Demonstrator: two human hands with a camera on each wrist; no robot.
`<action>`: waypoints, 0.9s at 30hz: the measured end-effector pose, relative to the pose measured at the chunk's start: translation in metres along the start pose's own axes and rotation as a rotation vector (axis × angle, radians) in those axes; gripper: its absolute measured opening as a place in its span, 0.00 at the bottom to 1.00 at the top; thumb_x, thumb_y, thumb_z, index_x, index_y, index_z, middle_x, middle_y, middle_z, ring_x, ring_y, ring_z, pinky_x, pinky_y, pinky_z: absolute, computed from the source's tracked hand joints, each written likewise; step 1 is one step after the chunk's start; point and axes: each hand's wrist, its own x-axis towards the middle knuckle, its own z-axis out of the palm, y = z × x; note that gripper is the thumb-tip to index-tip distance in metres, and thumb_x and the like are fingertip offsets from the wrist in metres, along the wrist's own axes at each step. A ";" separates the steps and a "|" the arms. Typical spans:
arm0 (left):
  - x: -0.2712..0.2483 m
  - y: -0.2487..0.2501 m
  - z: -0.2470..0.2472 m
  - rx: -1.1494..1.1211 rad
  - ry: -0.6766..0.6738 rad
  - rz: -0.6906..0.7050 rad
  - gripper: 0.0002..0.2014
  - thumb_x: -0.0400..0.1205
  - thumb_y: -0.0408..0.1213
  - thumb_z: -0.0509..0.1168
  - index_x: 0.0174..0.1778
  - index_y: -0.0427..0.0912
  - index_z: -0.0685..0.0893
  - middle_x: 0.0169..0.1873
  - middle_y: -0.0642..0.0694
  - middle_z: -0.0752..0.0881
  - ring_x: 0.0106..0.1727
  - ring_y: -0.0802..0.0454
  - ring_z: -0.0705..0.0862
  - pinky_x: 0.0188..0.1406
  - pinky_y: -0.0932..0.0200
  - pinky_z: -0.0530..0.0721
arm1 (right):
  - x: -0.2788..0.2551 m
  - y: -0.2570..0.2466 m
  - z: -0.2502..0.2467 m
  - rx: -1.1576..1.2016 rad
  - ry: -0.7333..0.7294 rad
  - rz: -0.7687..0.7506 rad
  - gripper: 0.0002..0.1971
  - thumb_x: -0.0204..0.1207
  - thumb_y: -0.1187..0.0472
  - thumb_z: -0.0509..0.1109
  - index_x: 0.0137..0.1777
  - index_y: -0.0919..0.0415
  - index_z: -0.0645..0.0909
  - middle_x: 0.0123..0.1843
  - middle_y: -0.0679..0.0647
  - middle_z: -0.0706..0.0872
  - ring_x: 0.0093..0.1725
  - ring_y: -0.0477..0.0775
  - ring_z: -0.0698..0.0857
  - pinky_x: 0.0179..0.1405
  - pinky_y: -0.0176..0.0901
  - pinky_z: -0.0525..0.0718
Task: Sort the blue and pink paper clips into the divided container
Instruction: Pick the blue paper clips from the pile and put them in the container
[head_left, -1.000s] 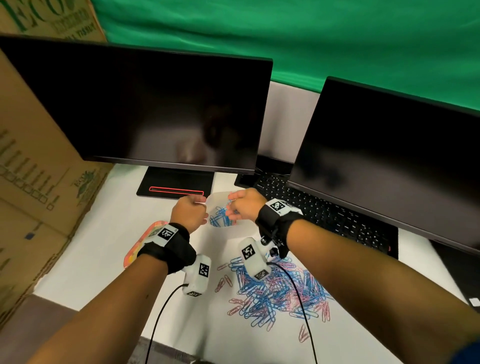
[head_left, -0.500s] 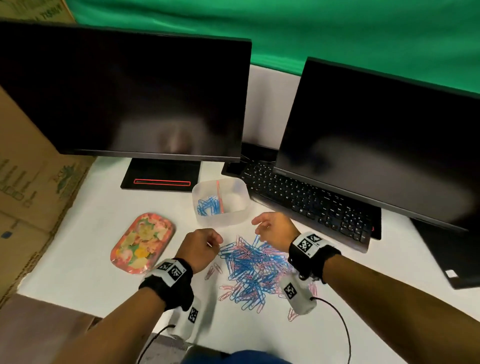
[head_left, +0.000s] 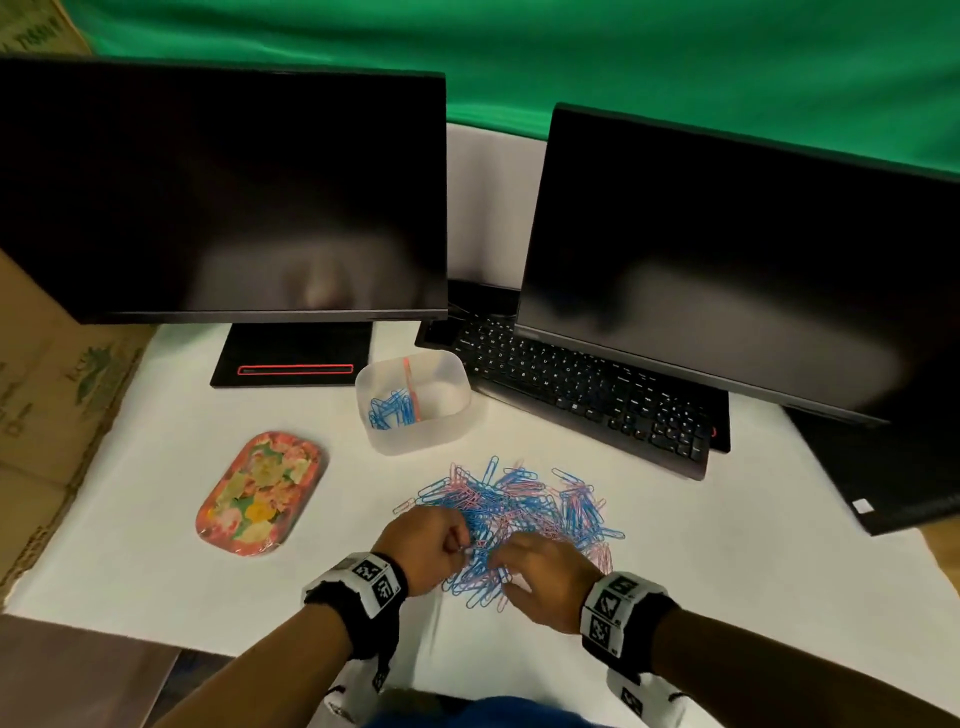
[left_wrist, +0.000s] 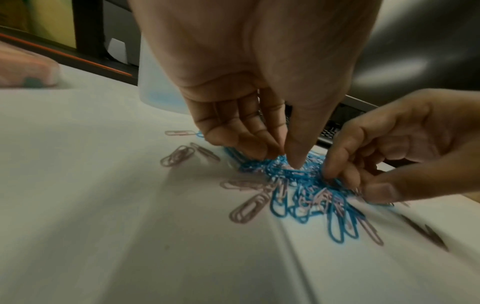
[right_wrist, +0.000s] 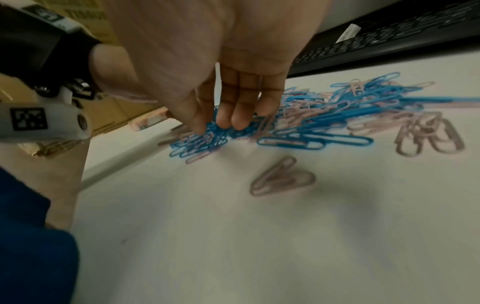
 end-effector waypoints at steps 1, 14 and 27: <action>-0.001 0.000 0.001 0.019 -0.011 0.007 0.04 0.72 0.42 0.70 0.40 0.55 0.83 0.33 0.58 0.84 0.37 0.60 0.82 0.38 0.67 0.78 | -0.001 0.002 0.003 -0.013 0.010 -0.013 0.17 0.80 0.53 0.59 0.67 0.52 0.77 0.62 0.52 0.80 0.61 0.54 0.78 0.58 0.45 0.76; -0.009 -0.015 0.002 0.168 0.067 -0.018 0.04 0.73 0.43 0.66 0.42 0.52 0.85 0.36 0.61 0.82 0.50 0.55 0.85 0.47 0.62 0.81 | -0.008 0.024 -0.005 0.023 0.179 0.069 0.10 0.78 0.53 0.61 0.51 0.53 0.83 0.51 0.50 0.81 0.52 0.53 0.81 0.49 0.40 0.78; -0.012 -0.014 0.006 0.259 0.069 -0.089 0.05 0.77 0.45 0.63 0.42 0.52 0.83 0.42 0.53 0.85 0.48 0.49 0.85 0.42 0.60 0.77 | 0.039 -0.019 -0.004 -0.054 0.036 0.178 0.18 0.80 0.48 0.63 0.66 0.55 0.77 0.63 0.55 0.79 0.63 0.58 0.77 0.61 0.49 0.77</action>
